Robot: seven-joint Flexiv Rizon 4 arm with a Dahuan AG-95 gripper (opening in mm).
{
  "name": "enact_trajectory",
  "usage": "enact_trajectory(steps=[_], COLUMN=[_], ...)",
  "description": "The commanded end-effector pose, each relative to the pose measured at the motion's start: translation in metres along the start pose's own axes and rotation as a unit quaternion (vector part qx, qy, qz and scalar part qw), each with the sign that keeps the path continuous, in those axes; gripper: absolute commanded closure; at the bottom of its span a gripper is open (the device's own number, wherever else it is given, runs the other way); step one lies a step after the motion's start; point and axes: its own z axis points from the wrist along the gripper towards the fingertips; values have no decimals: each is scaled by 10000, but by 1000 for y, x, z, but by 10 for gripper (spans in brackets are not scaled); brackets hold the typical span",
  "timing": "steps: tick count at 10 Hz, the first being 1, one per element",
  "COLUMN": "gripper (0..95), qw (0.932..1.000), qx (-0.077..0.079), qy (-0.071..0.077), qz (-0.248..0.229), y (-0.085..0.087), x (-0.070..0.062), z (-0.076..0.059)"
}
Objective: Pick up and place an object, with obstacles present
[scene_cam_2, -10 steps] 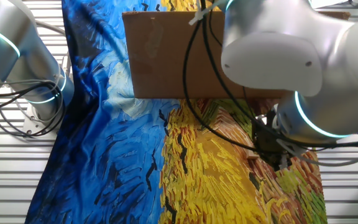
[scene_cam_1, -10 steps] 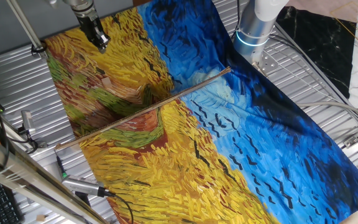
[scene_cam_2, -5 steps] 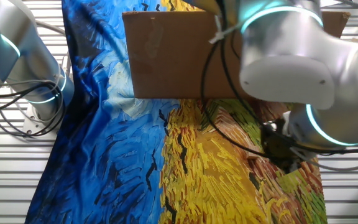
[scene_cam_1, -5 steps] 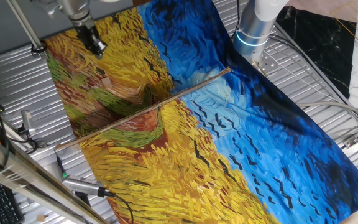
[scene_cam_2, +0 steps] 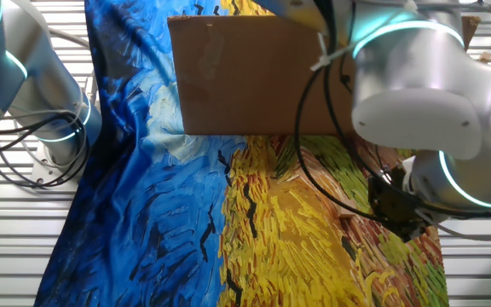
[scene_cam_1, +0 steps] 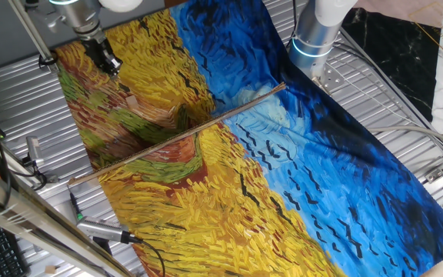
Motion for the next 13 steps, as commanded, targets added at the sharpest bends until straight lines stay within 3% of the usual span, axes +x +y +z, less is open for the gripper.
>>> enact_trajectory(steps=[1, 3, 8, 13], gripper=[950, 950, 950, 950], qw=[10000, 9999, 9997, 9992], qx=[14, 13, 48, 25], qy=[16, 40, 152, 160], qz=[-43, -108, -193, -352], y=[-3, -4, -1, -1], x=[-3, -5, -3, -3], z=[6, 10, 3, 3])
